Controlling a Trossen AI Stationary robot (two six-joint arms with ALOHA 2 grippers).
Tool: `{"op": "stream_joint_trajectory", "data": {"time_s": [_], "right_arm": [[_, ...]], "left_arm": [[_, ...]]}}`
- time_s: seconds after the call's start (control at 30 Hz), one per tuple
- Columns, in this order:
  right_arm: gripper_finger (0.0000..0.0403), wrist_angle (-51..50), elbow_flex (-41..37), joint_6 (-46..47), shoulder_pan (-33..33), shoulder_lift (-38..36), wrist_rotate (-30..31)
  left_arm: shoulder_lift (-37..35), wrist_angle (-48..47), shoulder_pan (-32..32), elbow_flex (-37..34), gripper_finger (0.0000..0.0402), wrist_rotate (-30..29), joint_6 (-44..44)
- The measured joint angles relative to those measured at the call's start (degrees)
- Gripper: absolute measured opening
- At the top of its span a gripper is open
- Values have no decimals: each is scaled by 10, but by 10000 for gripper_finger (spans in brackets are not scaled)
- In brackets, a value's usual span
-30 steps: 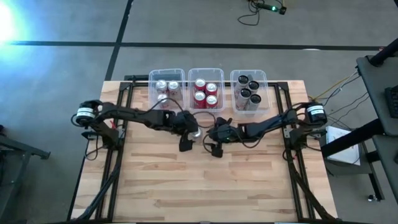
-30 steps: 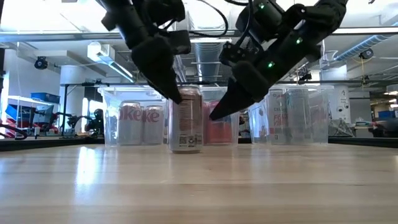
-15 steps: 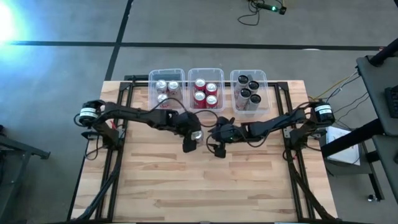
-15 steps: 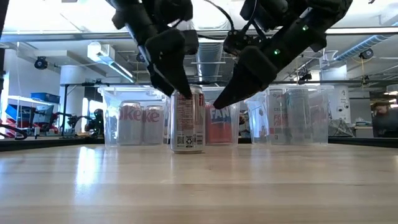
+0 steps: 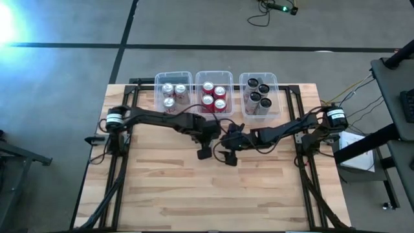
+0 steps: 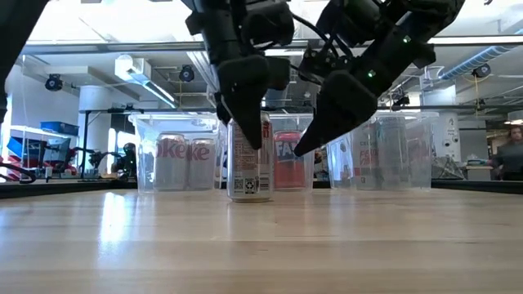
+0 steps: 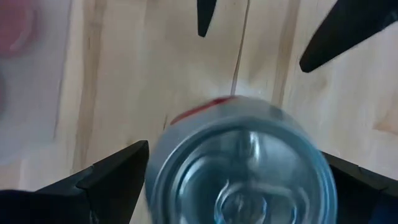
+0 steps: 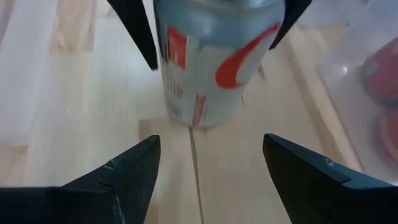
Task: Sort soda cans
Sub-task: Put the red-silver soda can into the left transparent bin
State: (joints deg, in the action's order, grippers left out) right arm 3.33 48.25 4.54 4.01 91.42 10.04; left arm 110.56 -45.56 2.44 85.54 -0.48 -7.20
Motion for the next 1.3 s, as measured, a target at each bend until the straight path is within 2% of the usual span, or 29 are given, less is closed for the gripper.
{"op": "stream_joint_trajectory", "data": {"time_s": [0.33, 0.47, 0.63, 0.7, 0.8, 0.9, 1.13, 1.3], "right_arm": [[280, -21, 0, 4, 1, 0, 0], [289, -21, 0, 3, 1, 0, 0], [294, -21, 0, 4, 1, 0, 0], [294, -21, 0, 5, 1, 0, 0], [291, -29, 0, 6, 1, 0, 0], [284, -39, 0, 15, 1, -2, 0], [269, -40, 0, 14, 1, -2, 0], [262, -30, 0, 13, 1, -2, 0]], "left_arm": [[10, -36, 1, 34, 358, 0, -38], [7, -37, 1, 37, 336, 0, -48], [7, -43, 1, 37, 283, 2, -54], [6, -51, 0, 38, 283, 2, -54], [-9, -78, -6, 36, 283, 0, -58], [-55, -100, -12, 36, 283, -3, -66], [-198, -150, 3, 35, 283, -75, -102], [-270, -177, 57, 34, 283, -196, -97]]}}
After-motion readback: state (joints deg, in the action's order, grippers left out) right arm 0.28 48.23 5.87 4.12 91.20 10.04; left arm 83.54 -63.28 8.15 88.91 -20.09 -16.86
